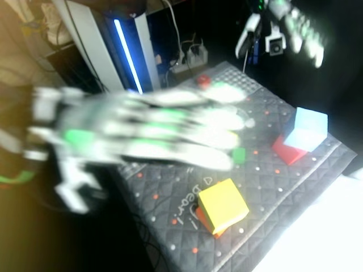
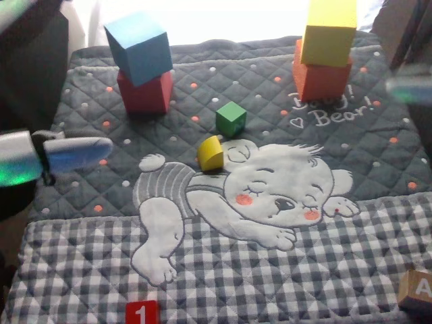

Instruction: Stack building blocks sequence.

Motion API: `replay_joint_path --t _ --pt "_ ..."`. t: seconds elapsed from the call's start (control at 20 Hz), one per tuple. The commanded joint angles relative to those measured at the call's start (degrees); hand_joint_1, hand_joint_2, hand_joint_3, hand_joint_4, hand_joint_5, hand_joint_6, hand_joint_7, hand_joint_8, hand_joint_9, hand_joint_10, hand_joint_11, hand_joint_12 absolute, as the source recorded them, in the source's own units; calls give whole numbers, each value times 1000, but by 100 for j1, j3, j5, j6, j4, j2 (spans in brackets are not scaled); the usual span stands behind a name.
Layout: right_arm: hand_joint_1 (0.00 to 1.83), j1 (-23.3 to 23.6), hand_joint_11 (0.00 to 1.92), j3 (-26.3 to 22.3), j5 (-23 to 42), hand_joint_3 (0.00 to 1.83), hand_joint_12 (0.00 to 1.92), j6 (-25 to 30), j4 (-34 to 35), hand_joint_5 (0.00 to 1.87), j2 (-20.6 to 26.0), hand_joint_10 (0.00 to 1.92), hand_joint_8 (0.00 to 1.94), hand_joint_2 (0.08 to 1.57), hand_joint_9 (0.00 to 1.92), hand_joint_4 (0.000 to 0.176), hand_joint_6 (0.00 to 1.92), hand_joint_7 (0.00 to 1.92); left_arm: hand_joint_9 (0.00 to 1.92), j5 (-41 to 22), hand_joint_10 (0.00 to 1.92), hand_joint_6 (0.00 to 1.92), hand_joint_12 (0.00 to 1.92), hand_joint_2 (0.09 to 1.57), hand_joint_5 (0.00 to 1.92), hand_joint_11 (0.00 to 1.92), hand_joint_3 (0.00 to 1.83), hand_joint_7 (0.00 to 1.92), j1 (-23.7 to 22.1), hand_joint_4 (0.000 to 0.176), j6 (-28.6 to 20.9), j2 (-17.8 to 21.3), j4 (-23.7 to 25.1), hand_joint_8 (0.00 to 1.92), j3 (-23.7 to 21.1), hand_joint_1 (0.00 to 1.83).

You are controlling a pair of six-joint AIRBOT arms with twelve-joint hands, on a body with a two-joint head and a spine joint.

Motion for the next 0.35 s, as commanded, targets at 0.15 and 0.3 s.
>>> replay_joint_path --t 0.15,0.3 --pt "867 -671 18 -313 2043 0 8 7 272 0 84 22 3 906 61 157 0 8 14 -1451 2 0 774 1127 0 0 26 0 113 0 -652 -152 -424 0 207 305" --pt "386 -693 0 -459 2398 10 0 7 218 36 177 0 0 1101 1 100 4 0 145 -1452 43 1252 104 1277 60 0 0 235 -538 81 -1059 -348 -25 419 550 35"
